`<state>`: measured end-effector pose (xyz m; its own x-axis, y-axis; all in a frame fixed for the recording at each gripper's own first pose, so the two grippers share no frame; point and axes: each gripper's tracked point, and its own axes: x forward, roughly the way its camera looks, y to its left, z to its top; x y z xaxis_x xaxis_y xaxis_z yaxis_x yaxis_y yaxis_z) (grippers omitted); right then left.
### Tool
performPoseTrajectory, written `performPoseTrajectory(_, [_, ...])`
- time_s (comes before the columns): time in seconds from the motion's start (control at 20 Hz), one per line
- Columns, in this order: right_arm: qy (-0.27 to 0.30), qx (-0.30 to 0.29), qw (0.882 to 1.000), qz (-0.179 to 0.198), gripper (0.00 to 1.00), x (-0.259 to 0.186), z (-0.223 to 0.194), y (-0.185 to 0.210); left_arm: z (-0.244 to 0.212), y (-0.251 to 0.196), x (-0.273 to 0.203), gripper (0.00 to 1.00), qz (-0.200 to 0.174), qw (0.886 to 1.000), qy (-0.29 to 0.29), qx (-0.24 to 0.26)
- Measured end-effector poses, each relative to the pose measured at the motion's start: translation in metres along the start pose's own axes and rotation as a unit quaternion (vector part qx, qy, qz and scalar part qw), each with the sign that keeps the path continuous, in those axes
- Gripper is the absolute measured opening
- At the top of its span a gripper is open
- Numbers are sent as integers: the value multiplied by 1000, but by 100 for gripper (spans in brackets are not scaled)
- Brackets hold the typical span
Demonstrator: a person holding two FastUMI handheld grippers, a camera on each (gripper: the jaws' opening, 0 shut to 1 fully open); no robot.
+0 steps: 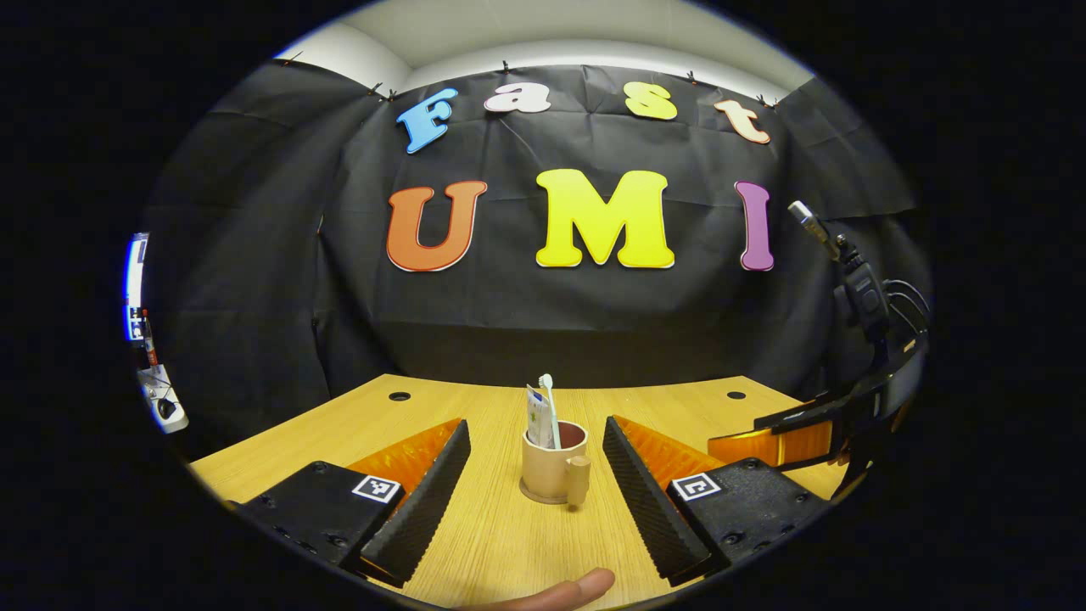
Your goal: Put the toothbrush and toothpaste on the desktop into the cup, then pick up the cup and place it on the coaster on the desktop.
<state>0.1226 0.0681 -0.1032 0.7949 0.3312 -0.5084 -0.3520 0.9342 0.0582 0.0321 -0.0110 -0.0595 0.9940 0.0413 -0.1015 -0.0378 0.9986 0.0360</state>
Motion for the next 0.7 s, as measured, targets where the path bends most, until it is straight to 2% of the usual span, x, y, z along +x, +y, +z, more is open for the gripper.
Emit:
performPoseTrajectory(0.05, [-25, -7, 1000, -12, 96, -6, 5, -10, 0, -4, -1, 100, 3, 1000, 0, 4])
performPoseTrajectory(0.15, [-75, -20, 996, -34, 94, -22, 14, -25, 3, -12, -3, 100, 12, 1000, -6, 15])
performPoseTrajectory(0.25, [-118, -26, 992, -32, 96, -45, 22, -24, 7, -19, -5, 99, 16, 1000, -12, 19])
performPoseTrajectory(0.4, [-152, -27, 987, -35, 96, -75, 15, -23, 4, -27, -10, 100, 10, 1000, -9, 11])
performPoseTrajectory(0.5, [-177, -34, 982, -55, 96, -85, 10, -27, 7, -28, -13, 100, 5, 1000, -13, 23])
performPoseTrajectory(0.55, [-191, -35, 979, -65, 93, -90, 10, -29, 9, -28, -17, 100, 6, 999, -17, 33])
performPoseTrajectory(0.7, [-223, -17, 971, -87, 96, -97, 11, -31, 12, -23, -26, 100, 13, 999, -29, 44])
